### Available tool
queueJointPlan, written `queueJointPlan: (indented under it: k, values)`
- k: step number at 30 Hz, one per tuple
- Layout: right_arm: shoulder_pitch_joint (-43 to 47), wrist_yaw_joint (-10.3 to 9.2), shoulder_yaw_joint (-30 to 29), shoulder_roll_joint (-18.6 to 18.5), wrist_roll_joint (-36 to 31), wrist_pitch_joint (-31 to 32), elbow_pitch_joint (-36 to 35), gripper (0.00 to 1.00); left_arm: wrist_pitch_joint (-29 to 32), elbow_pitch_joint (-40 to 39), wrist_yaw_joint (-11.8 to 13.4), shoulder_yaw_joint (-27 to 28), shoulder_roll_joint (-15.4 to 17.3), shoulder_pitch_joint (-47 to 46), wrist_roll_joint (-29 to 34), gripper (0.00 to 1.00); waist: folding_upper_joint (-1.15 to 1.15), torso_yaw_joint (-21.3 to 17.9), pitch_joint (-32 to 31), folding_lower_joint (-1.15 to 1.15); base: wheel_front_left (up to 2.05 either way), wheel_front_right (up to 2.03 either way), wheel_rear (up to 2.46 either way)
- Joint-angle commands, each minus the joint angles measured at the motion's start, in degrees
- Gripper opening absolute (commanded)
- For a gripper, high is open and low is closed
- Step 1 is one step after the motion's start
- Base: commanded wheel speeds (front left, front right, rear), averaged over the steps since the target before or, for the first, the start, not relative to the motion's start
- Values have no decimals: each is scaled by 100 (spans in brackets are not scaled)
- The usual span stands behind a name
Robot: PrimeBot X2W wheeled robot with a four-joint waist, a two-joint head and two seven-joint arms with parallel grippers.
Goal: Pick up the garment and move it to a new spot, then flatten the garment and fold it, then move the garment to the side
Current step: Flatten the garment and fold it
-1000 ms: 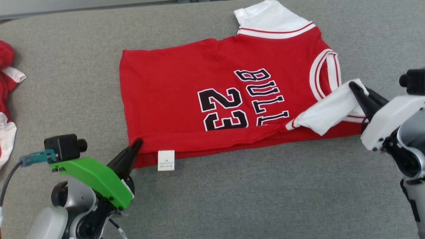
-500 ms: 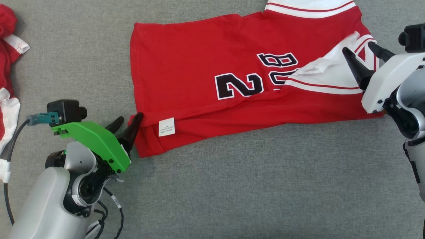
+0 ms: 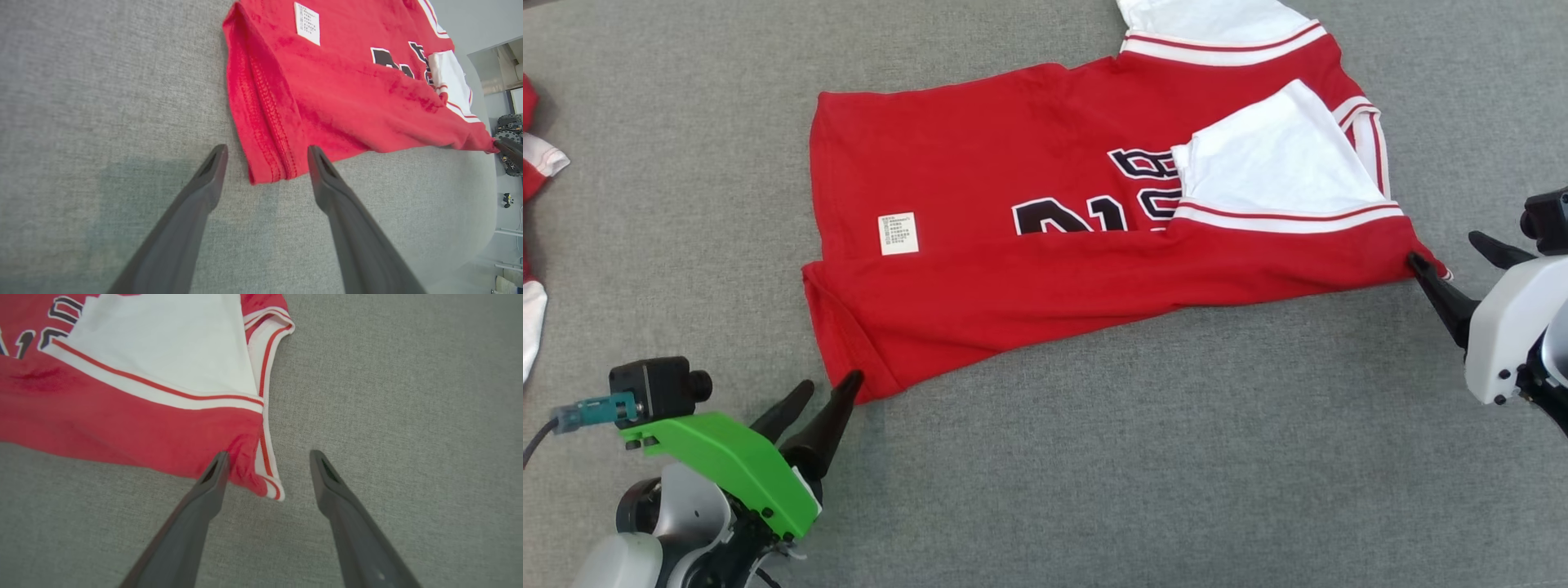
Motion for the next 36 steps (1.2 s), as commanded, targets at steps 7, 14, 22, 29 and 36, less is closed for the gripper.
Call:
queueJointPlan:
  k: [7,14,22,29,36]
  values:
    - [-174,0,-9,144,-149,250,112,100,122,110,52,-122,-38,41,-63,100,0,128,315,0,0,0,0]
    - [-280,1,165,211,40,644,338,100,260,455,-158,-350,-259,-255,-175,100,0,262,380,0,0,0,0]
    - [-188,1,95,68,233,811,271,100,291,766,-429,-371,-335,-491,-350,6,0,204,331,0,0,0,0]
    - [-210,0,119,-76,446,717,331,0,322,968,-626,-232,-164,-631,-478,0,0,168,282,0,0,0,0]
    - [-67,-1,179,-637,1119,822,311,0,664,596,-847,-117,189,-193,-831,0,0,169,-28,0,0,0,0]
